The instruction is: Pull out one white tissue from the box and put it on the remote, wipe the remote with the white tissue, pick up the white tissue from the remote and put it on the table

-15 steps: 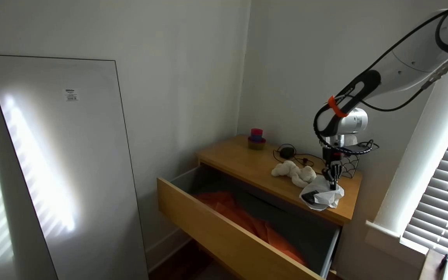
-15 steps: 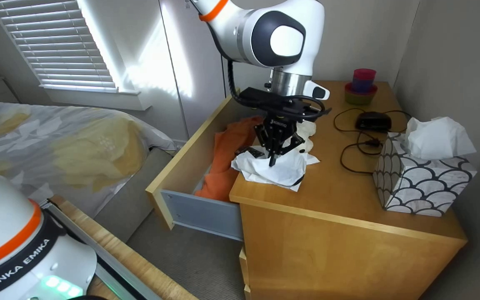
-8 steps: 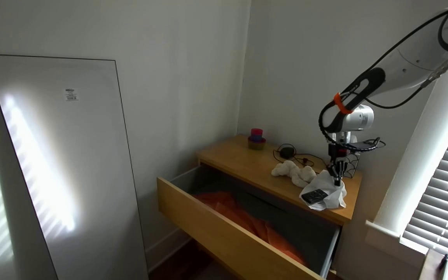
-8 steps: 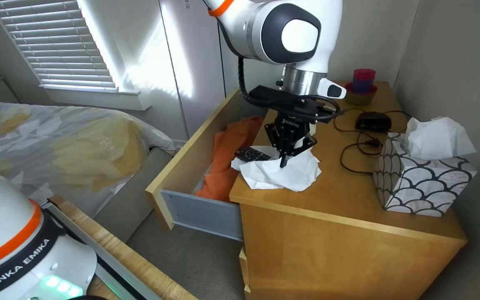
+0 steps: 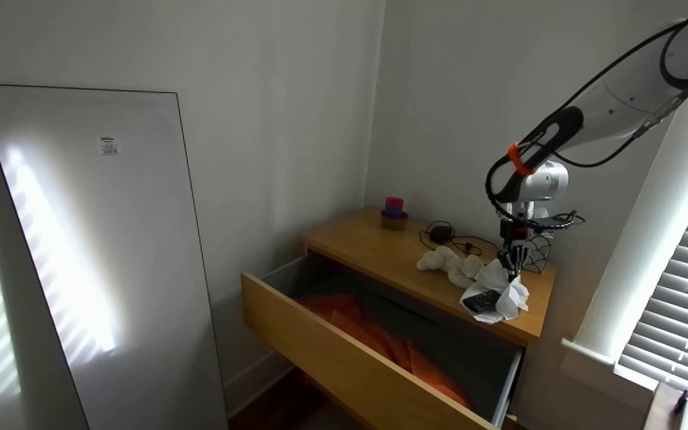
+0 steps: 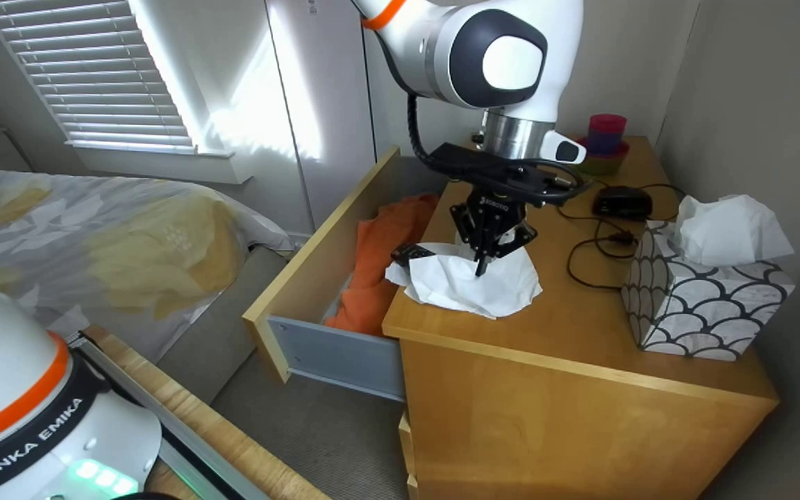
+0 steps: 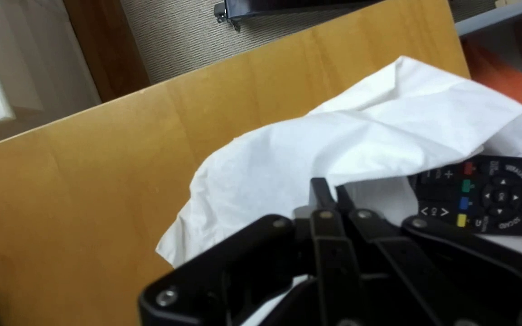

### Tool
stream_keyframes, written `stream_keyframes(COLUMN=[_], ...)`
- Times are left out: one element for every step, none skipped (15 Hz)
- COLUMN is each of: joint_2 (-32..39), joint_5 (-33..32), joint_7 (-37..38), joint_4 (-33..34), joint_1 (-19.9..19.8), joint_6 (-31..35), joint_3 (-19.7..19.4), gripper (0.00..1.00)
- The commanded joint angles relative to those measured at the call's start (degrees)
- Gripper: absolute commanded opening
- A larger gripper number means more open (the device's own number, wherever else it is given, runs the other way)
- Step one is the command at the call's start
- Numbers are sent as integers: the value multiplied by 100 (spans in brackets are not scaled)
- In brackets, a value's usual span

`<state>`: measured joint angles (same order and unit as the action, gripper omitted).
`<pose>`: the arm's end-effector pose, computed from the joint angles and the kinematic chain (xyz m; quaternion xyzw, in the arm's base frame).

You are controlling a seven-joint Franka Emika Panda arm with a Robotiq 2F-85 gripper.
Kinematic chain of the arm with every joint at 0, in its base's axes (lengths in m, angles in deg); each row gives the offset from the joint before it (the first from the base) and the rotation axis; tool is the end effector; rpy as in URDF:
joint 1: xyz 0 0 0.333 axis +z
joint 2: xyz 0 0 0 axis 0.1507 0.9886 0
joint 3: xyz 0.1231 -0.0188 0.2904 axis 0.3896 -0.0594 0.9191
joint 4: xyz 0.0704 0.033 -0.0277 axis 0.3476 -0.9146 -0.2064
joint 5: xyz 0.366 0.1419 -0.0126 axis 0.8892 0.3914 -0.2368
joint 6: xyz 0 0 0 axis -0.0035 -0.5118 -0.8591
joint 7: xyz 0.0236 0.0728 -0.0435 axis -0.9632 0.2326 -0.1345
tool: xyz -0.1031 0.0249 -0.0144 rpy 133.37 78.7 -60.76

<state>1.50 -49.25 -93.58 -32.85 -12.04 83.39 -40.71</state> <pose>0.4930 -0.2821 0.2129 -0.9902 0.0410 0.1293 0.0338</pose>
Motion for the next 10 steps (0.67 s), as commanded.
stream_keyframes(joint_2=[372, 437, 489, 521, 501, 495, 489, 472, 464, 455], joint_5=[109, 107, 87, 66, 61, 37, 47, 30, 34, 26], joint_7=[-135, -123, -77, -61, -37, 6, -2, 35, 44, 58], joint_4=[256, 289, 316, 365, 390, 388, 414, 410, 415, 421], joint_1=[-33, -33, -29, -33, -38, -39, -58, -68, -85, -108], joint_6=[-174, -195, -176, -203, -230, -174, -212, -172, -180, -171], joint_3=[125, 149, 151, 145, 127, 98, 92, 59, 39, 3], gripper=[0, 0, 0, 0, 0, 0, 0, 0, 0, 0])
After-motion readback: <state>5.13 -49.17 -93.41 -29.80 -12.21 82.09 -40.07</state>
